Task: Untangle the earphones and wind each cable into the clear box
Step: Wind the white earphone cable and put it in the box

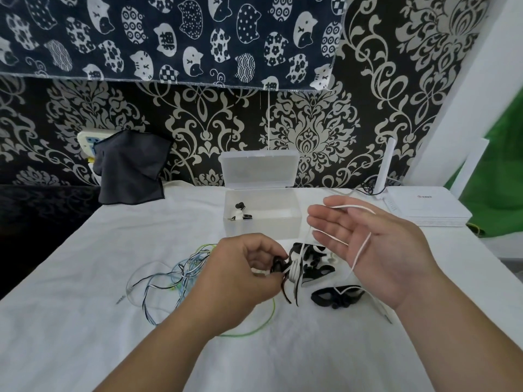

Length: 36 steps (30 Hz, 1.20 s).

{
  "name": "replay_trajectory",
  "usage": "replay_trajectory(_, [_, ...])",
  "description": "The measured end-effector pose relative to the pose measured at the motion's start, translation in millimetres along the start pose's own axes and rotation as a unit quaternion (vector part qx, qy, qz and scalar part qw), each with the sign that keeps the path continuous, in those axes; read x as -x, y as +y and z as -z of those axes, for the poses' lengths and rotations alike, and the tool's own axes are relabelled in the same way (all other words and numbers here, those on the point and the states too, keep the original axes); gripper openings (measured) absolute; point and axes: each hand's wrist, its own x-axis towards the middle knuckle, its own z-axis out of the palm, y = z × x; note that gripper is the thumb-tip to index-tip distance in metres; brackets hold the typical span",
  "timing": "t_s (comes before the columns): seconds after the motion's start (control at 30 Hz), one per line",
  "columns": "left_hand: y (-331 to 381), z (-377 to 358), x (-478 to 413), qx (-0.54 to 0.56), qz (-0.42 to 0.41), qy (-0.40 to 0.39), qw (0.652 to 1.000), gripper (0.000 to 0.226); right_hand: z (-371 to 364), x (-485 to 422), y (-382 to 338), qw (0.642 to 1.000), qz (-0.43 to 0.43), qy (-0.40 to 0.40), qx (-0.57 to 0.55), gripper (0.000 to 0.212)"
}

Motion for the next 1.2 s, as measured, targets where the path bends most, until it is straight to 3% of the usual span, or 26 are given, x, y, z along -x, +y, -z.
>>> replay_trajectory(0.27, [-2,-2,-2,0.135,0.017,0.001,0.991,0.017,1,-3,0,0.992,-0.043,0.032,-0.114,0.027])
replay_trajectory(0.4, [3,-5,-1,0.199,0.014,-0.001,0.980,0.020,-4,-1,10,0.990,-0.121,0.023,-0.073,0.023])
replay_trajectory(0.5, [3,-7,-3,0.234,0.019,0.048,0.971,0.021,-10,1,23,0.981,-0.189,0.021,-0.028,0.021])
replay_trajectory(0.63, [1,-7,-4,0.289,0.026,0.103,0.951,0.020,-13,1,29,0.974,-0.221,0.029,-0.051,0.022])
replay_trajectory(0.77, [4,-9,-3,0.325,0.027,0.102,0.940,0.023,-13,2,31,0.960,-0.263,0.061,-0.076,0.029])
replay_trajectory(0.83, [8,-9,-5,0.367,0.029,0.104,0.924,0.024,-13,4,34,0.953,-0.291,0.070,-0.047,0.025])
replay_trajectory(0.93, [14,-6,-8,0.384,0.032,0.138,0.912,0.025,-14,8,37,0.948,-0.300,0.049,0.092,0.020])
replay_trajectory(1.03, [10,-4,-10,0.346,0.061,0.194,0.916,0.028,-20,12,37,0.940,-0.257,0.022,0.223,0.022])
replay_trajectory(1.2, [-3,-2,-13,0.277,0.085,0.243,0.926,0.028,-23,16,33,0.933,-0.178,-0.073,0.306,0.022])
